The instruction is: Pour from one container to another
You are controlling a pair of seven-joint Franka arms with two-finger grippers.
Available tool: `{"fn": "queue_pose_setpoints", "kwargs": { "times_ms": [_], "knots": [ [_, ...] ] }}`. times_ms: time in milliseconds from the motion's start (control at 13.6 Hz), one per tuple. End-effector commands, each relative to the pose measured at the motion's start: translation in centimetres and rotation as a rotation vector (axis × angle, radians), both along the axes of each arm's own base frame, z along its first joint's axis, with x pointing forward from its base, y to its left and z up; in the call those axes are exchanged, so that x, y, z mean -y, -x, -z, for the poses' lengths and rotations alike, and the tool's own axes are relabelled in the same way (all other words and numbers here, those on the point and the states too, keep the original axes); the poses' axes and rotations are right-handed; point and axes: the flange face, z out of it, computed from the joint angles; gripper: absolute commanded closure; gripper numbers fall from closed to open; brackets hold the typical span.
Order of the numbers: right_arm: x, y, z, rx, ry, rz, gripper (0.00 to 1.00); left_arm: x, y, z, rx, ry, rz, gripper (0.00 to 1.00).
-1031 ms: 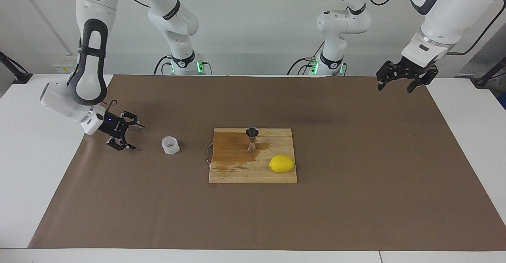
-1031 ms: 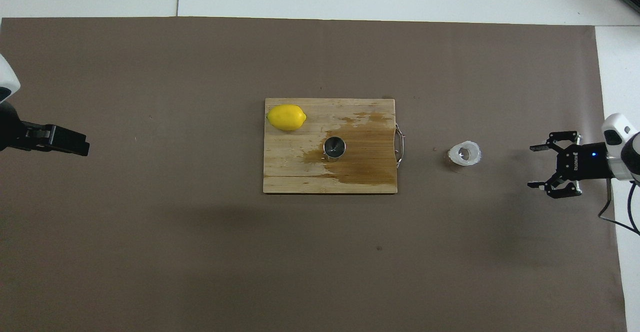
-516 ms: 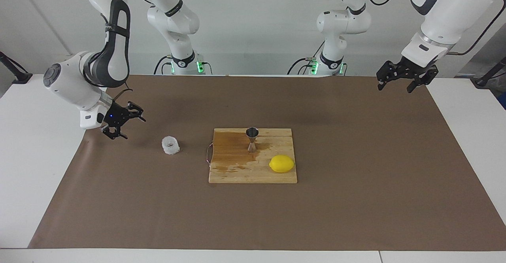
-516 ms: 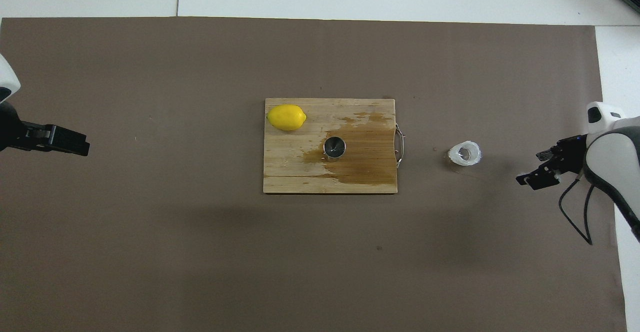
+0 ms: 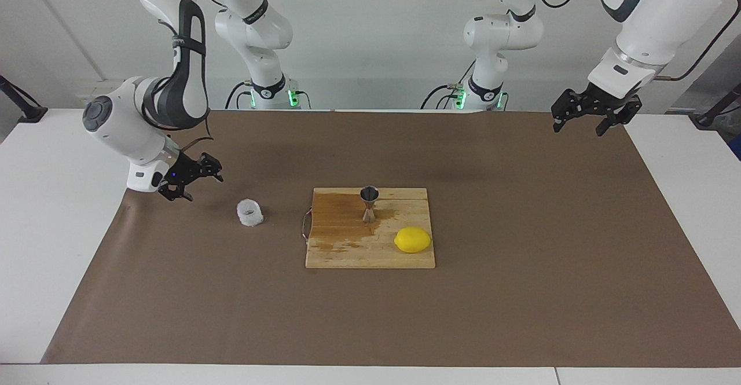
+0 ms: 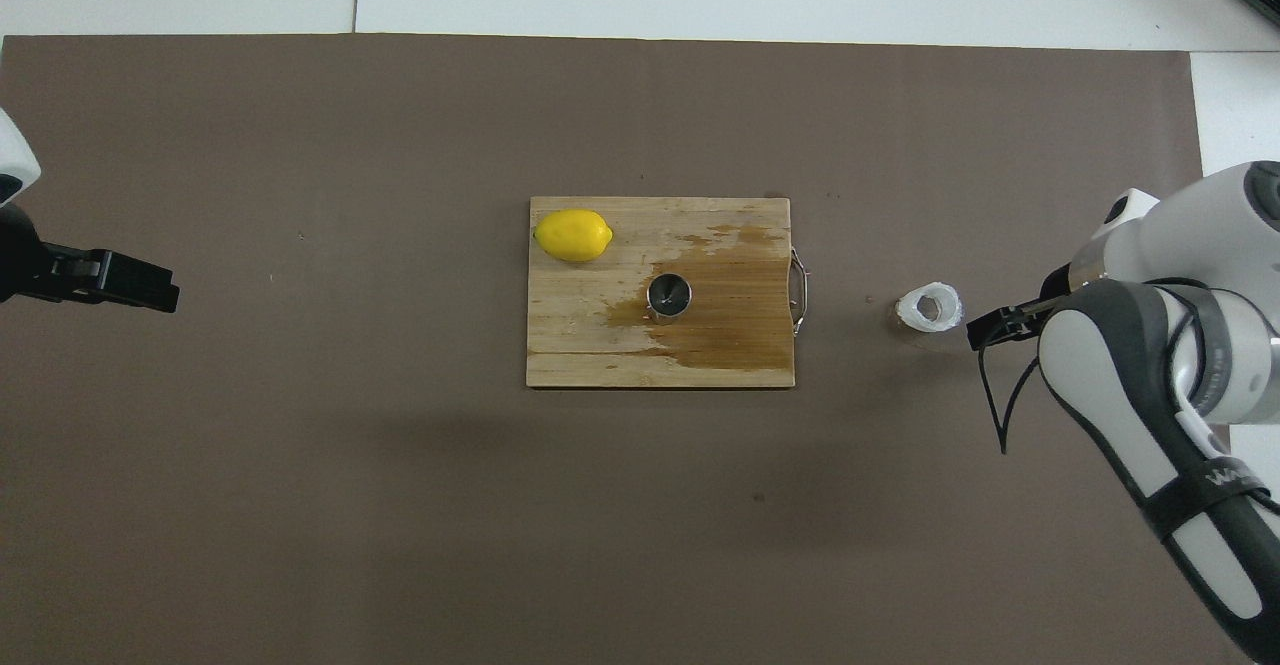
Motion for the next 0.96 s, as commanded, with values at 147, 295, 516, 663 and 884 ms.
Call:
{"fn": "queue_pose_setpoints", "kwargs": {
  "times_ms": [147, 295, 516, 663, 884],
  "knots": [
    [-1.7, -0.7, -8.2, -0.034, 0.052, 0.198, 0.0, -0.1, 0.9, -0.2, -0.001, -0.019, 0.003, 0.0],
    [-1.7, -0.1, -14.6, 0.012, 0.043, 0.198, 0.0, -0.1, 0.9, -0.2, -0.001, -0.019, 0.003, 0.0],
    [-3.3, 1.4, -21.6, 0.073, -0.025, 0.185, 0.0, -0.1, 0.9, -0.2, -0.001, -0.019, 0.005, 0.0],
    [-3.5, 1.3, -22.7, 0.093, -0.019, 0.174, 0.0, -0.1, 0.9, -0.2, -0.001, -0.019, 0.002, 0.0],
    [-2.3, 1.5, -22.7, 0.092, -0.022, 0.197, 0.0, -0.1, 0.9, -0.2, -0.001, -0.019, 0.003, 0.0]
  ]
}}
